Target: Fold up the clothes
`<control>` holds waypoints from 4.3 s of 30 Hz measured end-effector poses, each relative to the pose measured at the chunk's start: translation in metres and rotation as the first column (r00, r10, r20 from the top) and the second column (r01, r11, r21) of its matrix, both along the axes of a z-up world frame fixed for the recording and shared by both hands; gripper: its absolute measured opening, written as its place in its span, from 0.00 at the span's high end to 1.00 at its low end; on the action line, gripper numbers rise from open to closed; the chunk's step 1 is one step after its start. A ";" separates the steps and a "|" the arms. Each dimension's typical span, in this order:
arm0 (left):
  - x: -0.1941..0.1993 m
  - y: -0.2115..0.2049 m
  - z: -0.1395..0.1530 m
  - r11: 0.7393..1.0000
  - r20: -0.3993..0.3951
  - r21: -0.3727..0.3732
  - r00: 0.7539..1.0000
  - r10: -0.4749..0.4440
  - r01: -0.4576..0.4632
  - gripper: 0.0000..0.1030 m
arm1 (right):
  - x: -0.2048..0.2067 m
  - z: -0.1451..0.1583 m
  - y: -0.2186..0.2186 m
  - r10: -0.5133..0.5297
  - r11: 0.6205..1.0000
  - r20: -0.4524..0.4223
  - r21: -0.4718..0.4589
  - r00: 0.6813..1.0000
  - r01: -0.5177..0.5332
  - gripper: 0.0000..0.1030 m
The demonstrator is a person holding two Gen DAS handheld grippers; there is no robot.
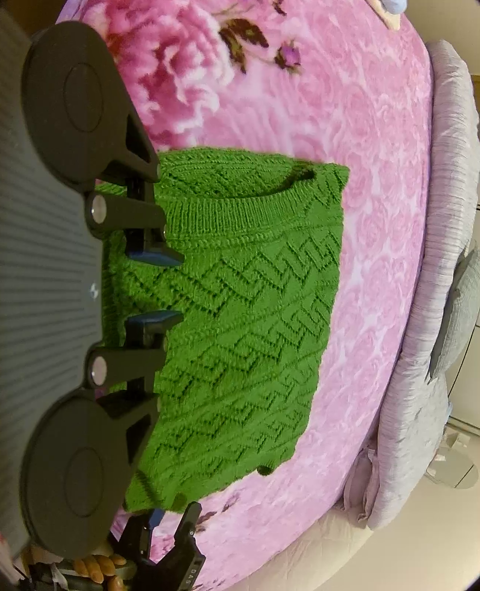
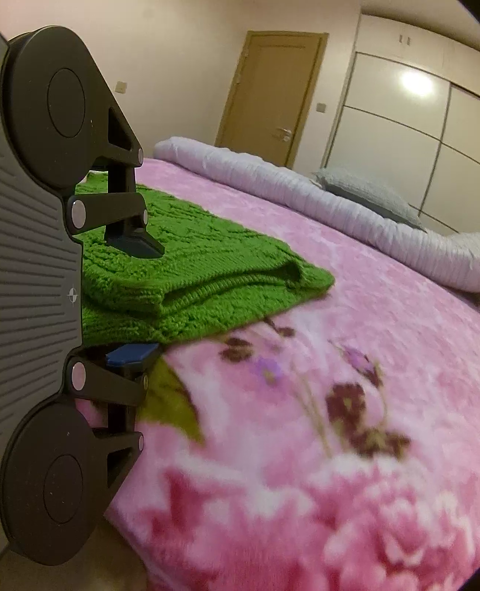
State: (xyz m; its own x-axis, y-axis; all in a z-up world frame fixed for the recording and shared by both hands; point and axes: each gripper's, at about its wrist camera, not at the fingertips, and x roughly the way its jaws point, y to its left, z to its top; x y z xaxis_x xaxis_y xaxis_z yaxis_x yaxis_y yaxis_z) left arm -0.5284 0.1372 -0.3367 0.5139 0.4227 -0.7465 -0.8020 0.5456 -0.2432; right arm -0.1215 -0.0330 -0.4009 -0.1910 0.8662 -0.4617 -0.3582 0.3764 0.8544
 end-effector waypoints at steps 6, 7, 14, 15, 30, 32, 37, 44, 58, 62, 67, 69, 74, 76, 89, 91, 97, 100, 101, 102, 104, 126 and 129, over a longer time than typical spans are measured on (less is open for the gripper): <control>-0.004 0.005 -0.020 1.000 0.003 -0.004 1.000 -0.014 0.014 0.81 | -0.017 0.002 0.017 0.027 0.999 0.108 -0.036 0.994 -0.023 0.66; -0.003 0.005 -0.021 1.000 -0.002 0.007 1.000 -0.024 0.024 0.81 | -0.021 0.003 0.020 0.037 0.998 0.128 -0.049 0.991 -0.031 0.73; -0.010 0.007 -0.017 1.000 0.034 -0.020 0.999 -0.022 0.022 0.83 | -0.056 0.048 0.050 0.167 0.974 0.440 -0.214 0.882 -0.078 0.83; -0.015 0.008 -0.016 0.999 0.055 -0.036 0.998 -0.013 0.015 0.83 | -0.071 0.062 0.056 0.208 0.969 0.545 -0.228 0.812 -0.096 0.83; -0.087 0.015 -0.002 0.975 0.272 -0.195 0.950 0.153 -0.102 0.85 | -0.303 0.040 0.099 0.507 0.661 0.855 -0.469 -0.113 -0.585 0.67; -0.091 0.014 -0.001 0.974 0.278 -0.197 0.947 0.161 -0.108 0.85 | -0.301 0.042 0.098 0.510 0.658 0.855 -0.457 -0.093 -0.599 0.57; -0.094 0.015 0.001 0.968 0.315 -0.225 0.932 0.178 -0.109 0.85 | -0.263 0.077 0.100 0.573 0.666 0.805 -0.345 0.157 -0.662 0.55; -0.086 0.014 0.006 0.966 0.366 -0.247 0.915 0.170 -0.080 0.85 | -0.157 0.107 0.095 0.517 0.830 0.562 -0.144 0.645 -0.539 0.55; -0.039 0.062 -0.001 0.966 0.304 -0.250 0.941 0.145 -0.068 0.78 | -0.106 0.113 0.227 0.708 0.645 0.598 -0.332 0.375 -0.689 0.55; -0.021 0.094 -0.005 0.973 0.254 -0.216 0.957 0.138 -0.082 0.75 | -0.099 0.101 0.270 0.771 0.546 0.560 -0.335 0.303 -0.768 0.55; -0.009 0.131 -0.019 0.968 0.242 -0.227 0.957 0.158 -0.102 0.72 | -0.087 0.080 0.295 0.800 0.495 0.520 -0.287 0.301 -0.820 0.55; -0.004 0.145 -0.024 0.966 0.242 -0.236 0.957 0.161 -0.103 0.71 | -0.081 0.074 0.302 0.809 0.479 0.501 -0.255 0.309 -0.840 0.55; 0.004 0.160 -0.036 0.961 0.323 -0.269 0.934 0.155 -0.066 0.70 | -0.067 0.062 0.312 0.821 0.474 0.445 -0.182 0.358 -0.861 0.55; 0.004 0.161 -0.038 0.964 0.338 -0.263 0.931 0.138 -0.047 0.83 | -0.064 0.059 0.314 0.822 0.480 0.426 -0.157 0.379 -0.863 0.55; -0.038 0.201 -0.006 0.971 0.337 -0.234 0.934 0.120 -0.040 0.90 | -0.128 0.077 0.329 0.815 0.433 0.518 -0.244 0.261 -0.868 0.55; -0.045 0.213 -0.013 0.962 0.351 -0.273 0.928 0.127 -0.028 0.90 | -0.141 0.077 0.332 0.814 0.424 0.534 -0.277 0.229 -0.862 0.55; -0.049 0.219 -0.025 0.957 0.338 -0.289 0.933 0.125 -0.023 0.90 | -0.157 0.073 0.337 0.816 0.412 0.548 -0.331 0.182 -0.849 0.55; -0.050 0.219 -0.031 0.957 0.332 -0.289 0.935 0.127 -0.027 0.90 | -0.161 0.072 0.340 0.819 0.408 0.547 -0.344 0.172 -0.845 0.55; -0.051 0.220 -0.033 0.956 0.331 -0.291 0.935 0.129 -0.029 0.90 | -0.163 0.072 0.340 0.818 0.406 0.550 -0.349 0.167 -0.845 0.55; -0.052 0.220 -0.033 0.955 0.335 -0.294 0.933 0.133 -0.031 0.90 | -0.165 0.072 0.340 0.818 0.404 0.552 -0.353 0.161 -0.844 0.55; -0.054 0.219 -0.032 0.957 0.342 -0.289 0.930 0.132 -0.030 0.90 | -0.166 0.073 0.340 0.817 0.401 0.556 -0.358 0.152 -0.844 0.55; -0.054 0.215 -0.045 0.954 0.323 -0.294 0.935 0.149 -0.051 0.89 | -0.181 0.072 0.346 0.804 0.419 0.580 -0.398 0.130 -0.816 0.55; -0.055 0.216 -0.046 0.954 0.328 -0.297 0.933 0.149 -0.048 0.89 | -0.167 0.079 0.355 0.781 0.478 0.593 -0.365 0.196 -0.799 0.55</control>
State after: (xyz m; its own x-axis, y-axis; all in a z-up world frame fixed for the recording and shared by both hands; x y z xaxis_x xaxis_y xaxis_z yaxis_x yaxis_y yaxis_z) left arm -0.5833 0.3528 -0.3830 0.7254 0.2847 -0.6266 -0.6877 0.3371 -0.6429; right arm -0.2882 0.3217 -0.3216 -0.4669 0.4502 -0.7611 -0.8569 -0.4430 0.2636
